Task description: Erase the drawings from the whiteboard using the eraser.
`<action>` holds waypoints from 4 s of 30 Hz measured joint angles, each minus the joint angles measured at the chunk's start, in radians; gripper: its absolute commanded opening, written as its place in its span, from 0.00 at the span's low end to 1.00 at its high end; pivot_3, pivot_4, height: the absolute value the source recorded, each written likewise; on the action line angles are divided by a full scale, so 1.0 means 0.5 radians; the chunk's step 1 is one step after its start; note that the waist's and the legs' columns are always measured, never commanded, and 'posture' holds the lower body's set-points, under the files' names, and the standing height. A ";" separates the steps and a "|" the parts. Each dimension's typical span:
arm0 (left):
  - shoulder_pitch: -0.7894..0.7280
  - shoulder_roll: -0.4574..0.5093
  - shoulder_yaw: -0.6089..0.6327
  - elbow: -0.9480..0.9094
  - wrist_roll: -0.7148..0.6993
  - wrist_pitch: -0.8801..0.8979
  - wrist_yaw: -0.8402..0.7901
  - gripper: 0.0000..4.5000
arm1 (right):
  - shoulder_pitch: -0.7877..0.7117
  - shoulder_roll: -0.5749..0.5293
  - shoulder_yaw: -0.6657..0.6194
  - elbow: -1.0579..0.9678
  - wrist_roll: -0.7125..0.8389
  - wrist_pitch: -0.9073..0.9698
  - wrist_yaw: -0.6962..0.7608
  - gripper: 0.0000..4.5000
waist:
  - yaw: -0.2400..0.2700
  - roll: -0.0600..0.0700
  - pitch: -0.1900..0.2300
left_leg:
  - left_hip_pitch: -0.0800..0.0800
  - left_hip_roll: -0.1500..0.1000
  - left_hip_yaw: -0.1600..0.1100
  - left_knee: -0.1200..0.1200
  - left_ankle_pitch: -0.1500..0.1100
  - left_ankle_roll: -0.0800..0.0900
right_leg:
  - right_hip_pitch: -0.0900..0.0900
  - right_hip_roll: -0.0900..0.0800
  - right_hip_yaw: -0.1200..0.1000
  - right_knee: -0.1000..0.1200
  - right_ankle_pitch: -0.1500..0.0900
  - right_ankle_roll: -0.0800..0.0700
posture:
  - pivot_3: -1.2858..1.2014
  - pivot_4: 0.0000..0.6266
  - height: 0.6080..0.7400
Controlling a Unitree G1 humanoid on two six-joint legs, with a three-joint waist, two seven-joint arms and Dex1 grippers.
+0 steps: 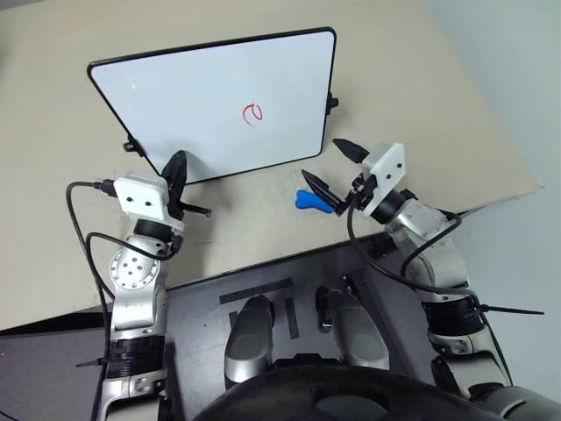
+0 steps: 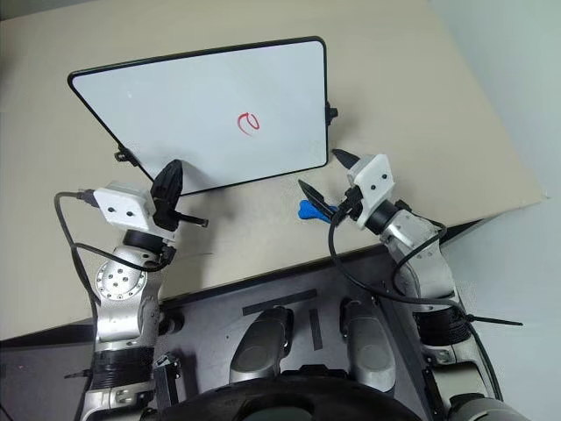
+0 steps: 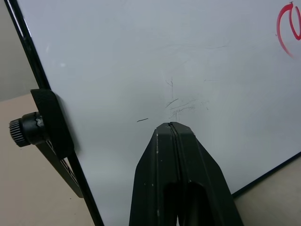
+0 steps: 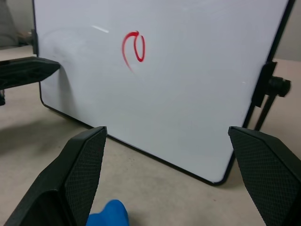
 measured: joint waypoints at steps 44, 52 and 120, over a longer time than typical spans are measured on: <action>0.366 -0.028 0.074 -0.363 -0.229 0.024 -0.255 0.00 | -0.187 -0.543 0.239 0.087 -0.009 0.493 0.490 0.97 | -0.002 -0.001 0.000 | 0.001 -0.001 0.002 -0.004 -0.007 -0.001 | -0.001 0.001 -0.001 0.002 -0.015 -0.001 | 0.52 0.24 1.00; 0.389 -0.099 0.044 -0.335 -0.198 -0.064 -0.248 0.00 | -0.270 -0.533 0.256 0.182 -0.046 0.451 0.549 0.97 | -0.001 -0.001 0.000 | 0.001 -0.001 0.002 -0.004 -0.007 0.000 | -0.001 0.001 -0.001 0.002 -0.015 0.000 | 0.52 0.24 1.00; 0.316 -0.079 -0.007 -0.294 -0.183 -0.057 -0.258 0.00 | -1.339 -0.070 0.498 1.605 -1.210 -1.493 -0.074 0.08 | -0.016 0.000 0.000 | -0.001 0.004 0.002 -0.005 -0.009 -0.002 | -0.018 -0.002 -0.004 0.017 -0.002 -0.019 | 0.52 0.24 1.00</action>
